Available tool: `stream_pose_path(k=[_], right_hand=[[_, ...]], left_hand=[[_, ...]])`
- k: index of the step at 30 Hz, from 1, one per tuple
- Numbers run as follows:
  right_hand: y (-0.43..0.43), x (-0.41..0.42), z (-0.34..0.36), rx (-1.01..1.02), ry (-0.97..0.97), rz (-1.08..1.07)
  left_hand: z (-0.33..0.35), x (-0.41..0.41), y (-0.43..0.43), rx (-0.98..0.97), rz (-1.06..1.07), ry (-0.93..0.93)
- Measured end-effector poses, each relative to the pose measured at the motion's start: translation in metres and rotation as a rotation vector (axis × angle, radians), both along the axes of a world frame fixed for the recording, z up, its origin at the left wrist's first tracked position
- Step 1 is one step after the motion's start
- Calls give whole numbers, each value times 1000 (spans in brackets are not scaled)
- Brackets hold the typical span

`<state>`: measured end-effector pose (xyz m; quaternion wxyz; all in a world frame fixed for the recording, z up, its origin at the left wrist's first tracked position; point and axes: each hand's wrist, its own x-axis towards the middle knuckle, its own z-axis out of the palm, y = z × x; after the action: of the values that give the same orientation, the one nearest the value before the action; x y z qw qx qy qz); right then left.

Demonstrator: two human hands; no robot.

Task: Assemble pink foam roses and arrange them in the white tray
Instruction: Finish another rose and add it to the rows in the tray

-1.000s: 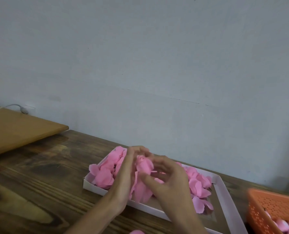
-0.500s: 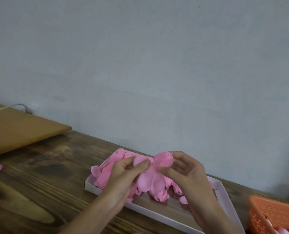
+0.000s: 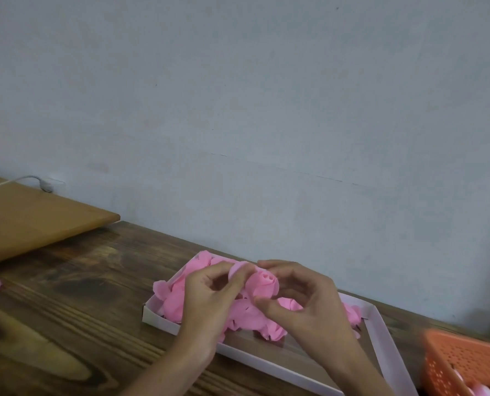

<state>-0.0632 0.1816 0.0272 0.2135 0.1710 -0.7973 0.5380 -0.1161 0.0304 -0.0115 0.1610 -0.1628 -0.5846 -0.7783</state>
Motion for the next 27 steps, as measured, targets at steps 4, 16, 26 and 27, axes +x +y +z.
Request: stream_pose_path(k=[4, 16, 26, 27], right_hand=[[-3, 2, 2, 0, -36, -30], [0, 0, 2, -141, -66, 22], [17, 8, 19, -434, -106, 29], [18, 8, 19, -423, -112, 40]], left_hand=[[2, 0, -2, -7, -22, 35], [8, 4, -10, -108, -91, 5], [5, -6, -11, -115, -194, -95], [3, -6, -10, -64, -181, -111]])
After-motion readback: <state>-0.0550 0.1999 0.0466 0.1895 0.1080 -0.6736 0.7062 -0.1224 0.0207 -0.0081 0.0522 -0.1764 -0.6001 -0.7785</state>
